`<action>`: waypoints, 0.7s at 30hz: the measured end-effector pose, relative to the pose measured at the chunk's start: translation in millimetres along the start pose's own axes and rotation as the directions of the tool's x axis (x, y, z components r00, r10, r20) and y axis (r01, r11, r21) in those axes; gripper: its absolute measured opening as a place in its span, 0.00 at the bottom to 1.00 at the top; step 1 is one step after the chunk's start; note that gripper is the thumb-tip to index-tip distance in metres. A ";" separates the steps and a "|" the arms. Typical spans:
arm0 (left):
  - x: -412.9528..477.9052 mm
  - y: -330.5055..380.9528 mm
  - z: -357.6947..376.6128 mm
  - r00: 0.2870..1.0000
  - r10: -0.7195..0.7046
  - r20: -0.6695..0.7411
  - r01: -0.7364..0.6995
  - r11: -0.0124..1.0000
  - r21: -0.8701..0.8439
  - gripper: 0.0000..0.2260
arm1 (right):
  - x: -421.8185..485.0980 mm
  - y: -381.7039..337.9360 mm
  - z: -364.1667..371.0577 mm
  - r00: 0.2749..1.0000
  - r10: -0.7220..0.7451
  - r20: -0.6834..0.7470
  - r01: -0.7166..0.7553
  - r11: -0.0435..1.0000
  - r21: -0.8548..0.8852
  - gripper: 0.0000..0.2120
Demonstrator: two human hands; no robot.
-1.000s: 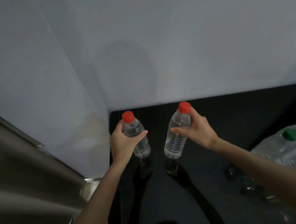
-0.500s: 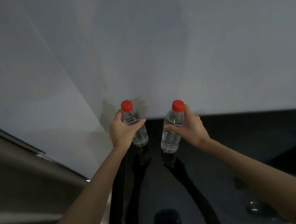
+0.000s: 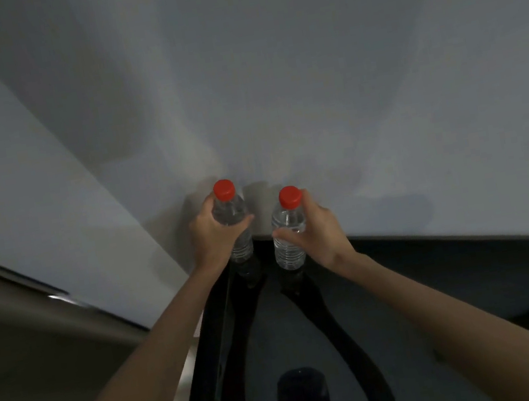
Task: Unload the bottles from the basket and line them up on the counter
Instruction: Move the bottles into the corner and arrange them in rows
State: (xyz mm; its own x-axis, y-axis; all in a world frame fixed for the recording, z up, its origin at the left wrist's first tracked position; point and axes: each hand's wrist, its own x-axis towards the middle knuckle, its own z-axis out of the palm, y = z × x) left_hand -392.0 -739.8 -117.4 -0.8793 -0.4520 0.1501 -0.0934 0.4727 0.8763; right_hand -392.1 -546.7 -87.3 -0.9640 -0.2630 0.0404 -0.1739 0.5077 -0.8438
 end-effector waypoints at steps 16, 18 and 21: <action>3.6 -10.2 2.4 1.000 0.005 0.022 -0.002 0.991 -0.133 0.32 | 24.6 2.4 41.0 0.992 -0.034 -0.125 0.041 0.998 0.054 0.32; -5.7 -14.5 0.7 0.997 -0.002 0.079 0.019 0.977 -0.211 0.30 | 24.1 -1.7 40.4 0.994 -0.031 -0.109 0.035 0.999 0.035 0.33; -21.0 -30.9 -1.6 0.990 -0.047 0.135 0.082 0.961 -0.265 0.34 | 24.0 -4.4 41.8 0.998 0.002 -0.063 0.000 0.999 0.038 0.35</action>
State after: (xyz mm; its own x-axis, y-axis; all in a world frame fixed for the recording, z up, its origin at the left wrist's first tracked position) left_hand -369.9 -746.1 -146.9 -0.9290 -0.3672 0.0450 -0.0383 0.2163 0.9756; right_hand -406.1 -589.5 -105.1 -0.9751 -0.2097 0.0720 -0.1662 0.4764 -0.8634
